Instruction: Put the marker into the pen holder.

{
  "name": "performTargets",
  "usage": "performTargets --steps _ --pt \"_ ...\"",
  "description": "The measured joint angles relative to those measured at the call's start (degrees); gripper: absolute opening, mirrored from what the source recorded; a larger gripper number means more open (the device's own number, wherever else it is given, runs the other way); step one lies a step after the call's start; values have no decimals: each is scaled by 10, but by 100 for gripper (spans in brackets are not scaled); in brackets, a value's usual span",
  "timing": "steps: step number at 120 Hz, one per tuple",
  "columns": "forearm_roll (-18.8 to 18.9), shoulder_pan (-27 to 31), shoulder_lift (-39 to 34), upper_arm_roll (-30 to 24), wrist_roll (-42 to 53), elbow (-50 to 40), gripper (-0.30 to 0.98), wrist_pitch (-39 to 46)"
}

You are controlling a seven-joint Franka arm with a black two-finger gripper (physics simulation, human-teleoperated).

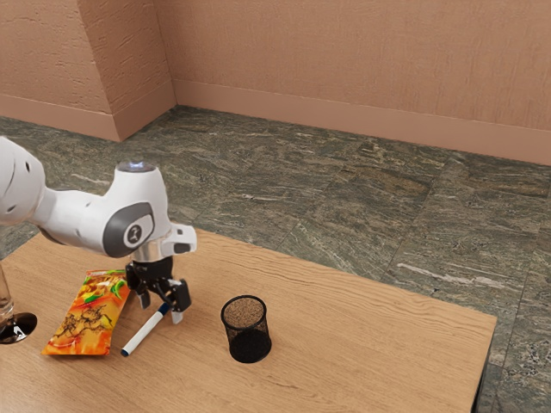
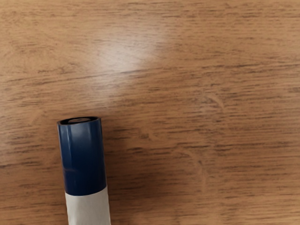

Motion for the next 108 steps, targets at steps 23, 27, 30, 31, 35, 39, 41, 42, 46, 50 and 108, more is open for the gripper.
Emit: performTargets --steps 23,27,30,31,35,39,41,42,46,50,108 --pt "-3 13 4 1 5 -11 61 30" --pt "-3 18 6 1 6 -11 60 33" --pt "-3 23 9 1 7 -11 59 35" --pt "-3 24 10 1 7 -11 58 36" --pt "-3 28 13 1 9 -11 56 38" --pt "-4 31 15 1 10 -11 53 39" --pt "-4 31 16 1 10 -10 52 40" --pt "-4 32 17 1 10 -10 51 41" --pt "-4 32 19 1 11 -9 47 42" --pt "-4 32 20 1 12 -8 43 43" --pt "-5 31 30 0 20 -4 2 48"
